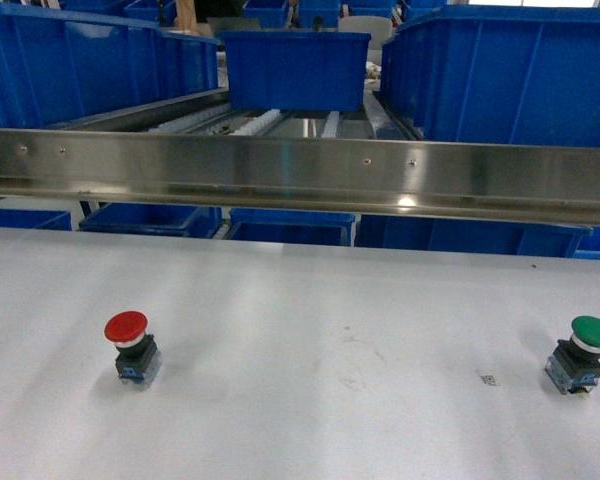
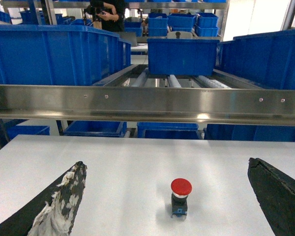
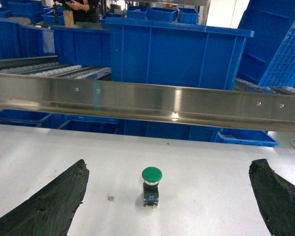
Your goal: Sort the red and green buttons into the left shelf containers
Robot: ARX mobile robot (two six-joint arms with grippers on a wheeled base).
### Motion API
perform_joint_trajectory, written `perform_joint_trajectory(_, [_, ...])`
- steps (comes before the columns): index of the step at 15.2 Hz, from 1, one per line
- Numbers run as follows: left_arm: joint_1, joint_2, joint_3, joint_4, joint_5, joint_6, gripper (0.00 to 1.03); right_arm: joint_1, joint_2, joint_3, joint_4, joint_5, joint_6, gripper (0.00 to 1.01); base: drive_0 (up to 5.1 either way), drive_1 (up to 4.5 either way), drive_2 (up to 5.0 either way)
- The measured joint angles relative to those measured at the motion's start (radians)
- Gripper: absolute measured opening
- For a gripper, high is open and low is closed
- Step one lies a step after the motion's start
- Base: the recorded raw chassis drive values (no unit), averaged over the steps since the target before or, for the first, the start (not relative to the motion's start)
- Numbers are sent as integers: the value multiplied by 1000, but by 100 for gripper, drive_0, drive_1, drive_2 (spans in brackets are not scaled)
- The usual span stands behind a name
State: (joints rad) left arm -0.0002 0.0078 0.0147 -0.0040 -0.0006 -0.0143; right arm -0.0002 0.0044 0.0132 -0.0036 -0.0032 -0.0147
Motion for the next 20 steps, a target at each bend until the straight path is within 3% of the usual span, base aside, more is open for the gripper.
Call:
perform_joint_trajectory(15, [0,0,0,0,0,0,98,0,0,0,0,0,0,98,0,0,0])
perform_joint_trajectory(16, [-2,2,0,2,-4,0,98,3,18,0,39,8,4,98,0,0,0])
perform_joint_trajectory(17, [-14,18,-1,25,-24,-4,98,35,121,0,173,59,-6,98,0,0,0])
perform_joint_trajectory(19, [-35,127,-2,142,-26,-10,98,27,357,0,368,-2,-38,98,0,0,0])
perform_joint_trajectory(20, [-33,233,-1,251,-12,-12,98,27,475,0,470,11,-47,98,0,0,0])
